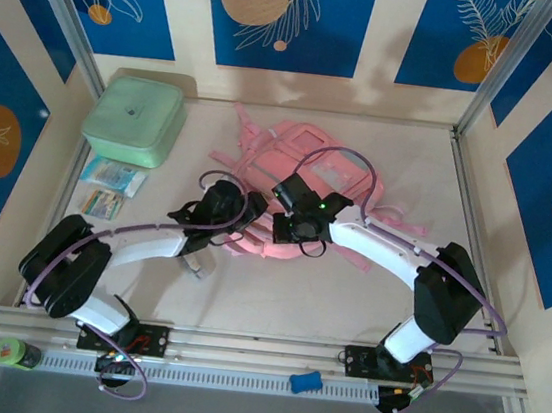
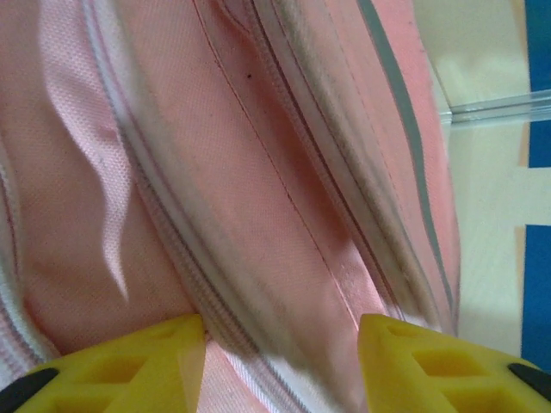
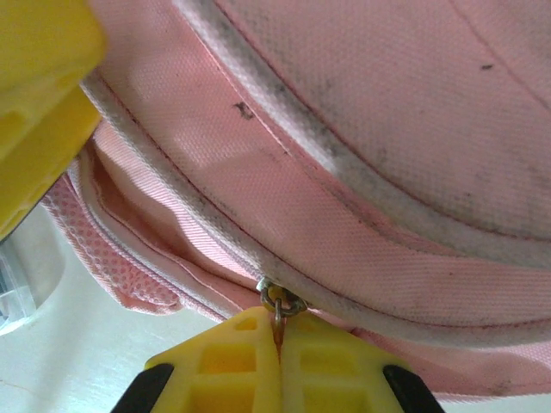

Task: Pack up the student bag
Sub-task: Zip the student bag at the center of the table.

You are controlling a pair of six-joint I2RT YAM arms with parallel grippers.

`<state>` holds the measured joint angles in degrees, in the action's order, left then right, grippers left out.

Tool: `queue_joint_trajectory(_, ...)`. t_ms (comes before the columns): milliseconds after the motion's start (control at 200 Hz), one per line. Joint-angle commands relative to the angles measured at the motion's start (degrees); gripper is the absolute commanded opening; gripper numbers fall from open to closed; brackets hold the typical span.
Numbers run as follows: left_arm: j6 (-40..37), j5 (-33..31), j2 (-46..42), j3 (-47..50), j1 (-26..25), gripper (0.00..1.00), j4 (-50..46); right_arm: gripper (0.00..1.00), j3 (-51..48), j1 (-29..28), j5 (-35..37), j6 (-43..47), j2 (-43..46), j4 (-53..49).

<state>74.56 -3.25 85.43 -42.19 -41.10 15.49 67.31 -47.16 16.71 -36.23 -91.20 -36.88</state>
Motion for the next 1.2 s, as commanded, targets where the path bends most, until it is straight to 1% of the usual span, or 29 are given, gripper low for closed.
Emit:
queue_joint_trajectory(0,2.25,-3.37,2.48,-3.37,-1.35,0.44,0.04,0.00,0.41,-0.93,0.86,-0.68,-0.98,0.44)
queue_joint_trajectory(70,2.42,-5.12,3.15,-3.84,-2.28,0.37,0.03,0.00,0.54,-0.92,0.68,-0.70,-1.24,0.86)
queue_joint_trajectory(160,1.37,-5.70,3.85,-4.07,-2.23,0.21,1.51,0.00,0.99,-0.99,1.43,-0.80,-1.75,0.19)
queue_joint_trajectory(215,-0.49,-5.35,3.96,-4.90,-2.08,0.08,1.48,0.00,1.31,-0.92,2.23,-1.04,-1.66,-0.65)
queue_joint_trajectory(290,-3.10,-4.75,3.74,-5.94,-1.88,0.00,0.22,0.00,0.75,-1.00,2.79,-0.83,-0.65,-1.07)
queue_joint_trajectory(475,-8.08,-4.26,0.95,-6.15,0.14,0.00,-3.21,0.00,-1.26,-0.96,5.74,-1.27,1.86,-4.06)
queue_joint_trajectory(570,-10.82,-1.16,-0.24,-5.89,2.99,0.00,-3.70,0.00,-2.78,-0.46,6.67,-1.45,3.32,-5.28)
queue_joint_trajectory(620,-13.38,2.83,-0.28,-6.33,5.30,0.00,-3.12,0.00,-3.93,-0.02,5.90,-1.15,4.16,-5.05)
queue_joint_trajectory(670,-14.30,5.86,-0.39,-7.08,7.35,0.00,-5.03,0.00,-5.03,0.76,4.89,-1.17,5.02,-4.74)
queue_joint_trajectory(745,-17.62,7.84,-0.79,-7.71,9.13,0.00,-6.06,0.00,-6.34,1.67,4.96,-1.24,6.17,-4.93)
queue_joint_trajectory(810,-18.88,8.73,-0.81,-8.42,10.72,0.00,-8.33,0.00,-6.75,2.72,5.20,-1.17,6.92,-5.57)
queue_joint_trajectory(870,-19.41,10.96,-0.82,-8.11,12.60,0.00,-7.80,0.00,-7.01,4.03,5.07,-0.87,7.40,-5.93)
queue_joint_trajectory(975,-20.19,13.01,-1.23,-7.41,15.40,0.00,-7.57,0.00,-7.10,7.15,5.01,-0.49,7.57,-7.03)
queue_joint_trajectory(1106,-22.81,14.35,-1.23,-8.16,17.79,0.00,-10.71,0.00,-6.60,11.40,4.65,1.24,6.86,-7.12)
queue_joint_trajectory(1196,-23.99,15.97,-0.80,-8.37,19.12,0.00,-10.80,0.00,-5.61,14.28,5.17,2.00,5.26,-7.45)
